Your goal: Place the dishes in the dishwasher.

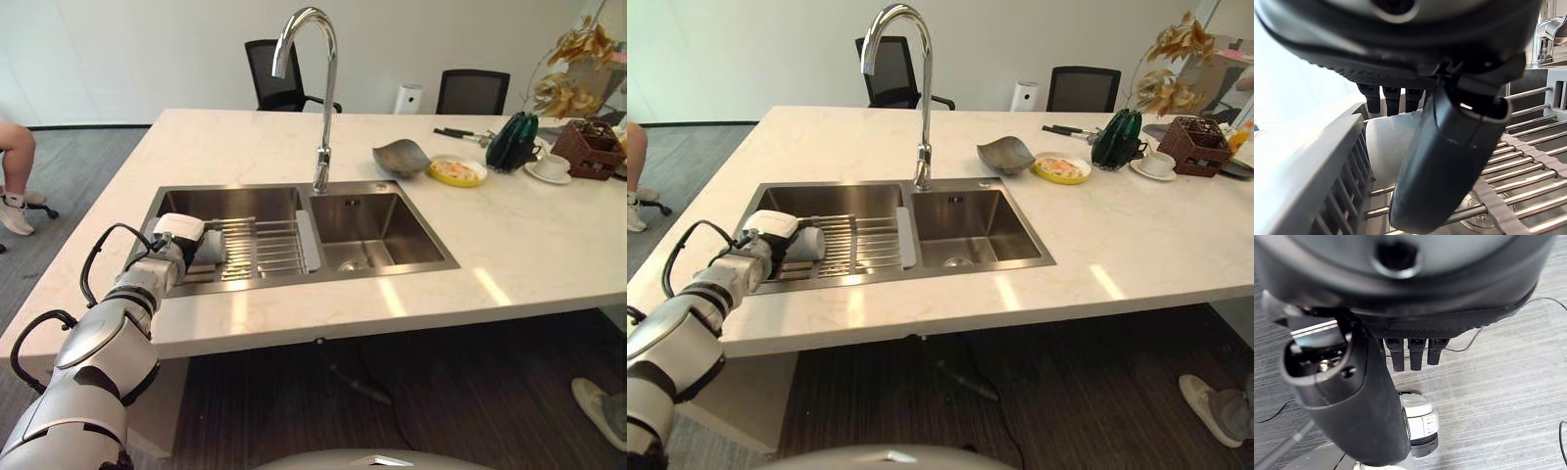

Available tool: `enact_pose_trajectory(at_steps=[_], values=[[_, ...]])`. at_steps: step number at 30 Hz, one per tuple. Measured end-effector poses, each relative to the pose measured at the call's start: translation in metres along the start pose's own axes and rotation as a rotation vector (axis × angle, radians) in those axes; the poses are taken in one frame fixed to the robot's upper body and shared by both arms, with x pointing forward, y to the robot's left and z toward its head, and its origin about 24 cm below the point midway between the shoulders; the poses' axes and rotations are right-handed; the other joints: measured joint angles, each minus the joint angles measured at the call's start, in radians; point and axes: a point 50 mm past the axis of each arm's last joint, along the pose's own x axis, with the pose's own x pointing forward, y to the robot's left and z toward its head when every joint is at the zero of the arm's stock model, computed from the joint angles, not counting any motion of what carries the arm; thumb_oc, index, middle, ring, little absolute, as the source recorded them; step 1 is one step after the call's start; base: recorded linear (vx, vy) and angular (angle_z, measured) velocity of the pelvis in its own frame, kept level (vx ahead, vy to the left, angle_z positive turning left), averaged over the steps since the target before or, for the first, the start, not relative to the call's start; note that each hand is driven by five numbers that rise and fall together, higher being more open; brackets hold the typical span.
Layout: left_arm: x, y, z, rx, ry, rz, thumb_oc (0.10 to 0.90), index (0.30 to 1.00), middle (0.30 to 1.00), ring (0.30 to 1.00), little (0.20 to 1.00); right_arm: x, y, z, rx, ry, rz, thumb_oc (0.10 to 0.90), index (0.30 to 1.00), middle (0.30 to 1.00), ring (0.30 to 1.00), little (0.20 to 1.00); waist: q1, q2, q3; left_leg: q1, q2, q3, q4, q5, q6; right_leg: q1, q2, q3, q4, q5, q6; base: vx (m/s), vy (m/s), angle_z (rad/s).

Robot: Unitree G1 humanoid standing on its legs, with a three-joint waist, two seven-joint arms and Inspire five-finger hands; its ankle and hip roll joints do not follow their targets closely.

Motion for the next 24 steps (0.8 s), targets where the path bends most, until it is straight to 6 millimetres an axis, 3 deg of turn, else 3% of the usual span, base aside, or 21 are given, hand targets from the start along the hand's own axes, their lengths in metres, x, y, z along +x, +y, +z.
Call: enact_pose_trajectory(at_steps=[9,16,20,21,22,23,24], values=[[0.002,0.021,-0.012,-0.113,0.032,0.009,0.8,0.9,0.9,0.9,0.9,0.001,0.005,0.005,-0.059,-0.003,0.027,0.8,0.9,0.9,0.9,0.9,-0.005,-0.029,0.027,-0.013,0.005,0.01,0.001,-0.001,-0.002,-0.015,0.006,0.0,0.0,0.01,-0.002,0.0,-0.002,-0.02],[0.002,0.055,-0.027,-0.159,0.04,0.068,0.8,0.9,0.9,0.9,0.9,0.003,0.015,0.014,-0.092,-0.025,0.054,0.8,0.9,0.9,0.9,0.9,0.019,-0.082,0.075,-0.014,0.021,0.033,0.005,0.0,-0.009,-0.031,0.015,-0.014,0.0,0.019,0.002,-0.02,-0.029,-0.1],[0.001,0.06,-0.03,-0.155,0.048,0.079,0.8,0.9,0.9,0.9,0.9,0.003,0.019,0.017,-0.095,-0.033,0.061,0.8,0.9,0.9,0.9,0.9,0.021,-0.087,0.082,-0.012,0.028,0.036,0.005,0.001,-0.014,-0.032,0.028,-0.013,0.0,0.02,0.001,-0.04,-0.042,-0.03],[0.001,0.063,-0.03,-0.155,0.047,0.083,0.8,0.9,0.9,0.9,0.9,0.004,0.019,0.02,-0.095,-0.042,0.061,0.8,0.9,0.9,0.9,0.9,0.026,-0.103,0.091,-0.013,0.035,0.037,0.006,-0.001,-0.019,-0.035,0.03,-0.016,0.0,0.02,0.001,-0.12,-0.111,-0.04],[0.002,0.077,-0.03,-0.154,0.045,0.107,0.8,0.9,0.9,0.9,0.9,0.004,0.022,0.022,-0.098,-0.048,0.071,0.8,0.9,0.9,0.9,0.9,0.042,-0.12,0.113,-0.018,0.037,0.039,0.006,0.001,-0.027,-0.041,0.034,-0.025,0.001,0.021,0.001,-0.08,-0.055,-0.04],[0.001,0.087,-0.033,-0.145,0.048,0.129,0.772,0.858,0.858,0.858,0.858,0.004,0.025,0.025,-0.104,-0.054,0.081,0.8,0.9,0.9,0.9,0.9,0.048,-0.114,0.121,-0.028,0.04,0.039,0.007,0.003,-0.027,-0.053,0.035,-0.032,0.004,0.022,0.0,-0.04,-0.016,-0.04],[0.0,0.093,-0.038,-0.133,0.056,0.145,0.621,0.632,0.632,0.632,0.632,0.004,0.026,0.027,-0.104,-0.058,0.082,0.8,0.9,0.9,0.9,0.9,0.052,-0.134,0.126,-0.032,0.045,0.039,0.007,0.009,-0.032,-0.057,0.04,-0.037,0.004,0.024,0.001,-0.04,-0.01,-0.08]])
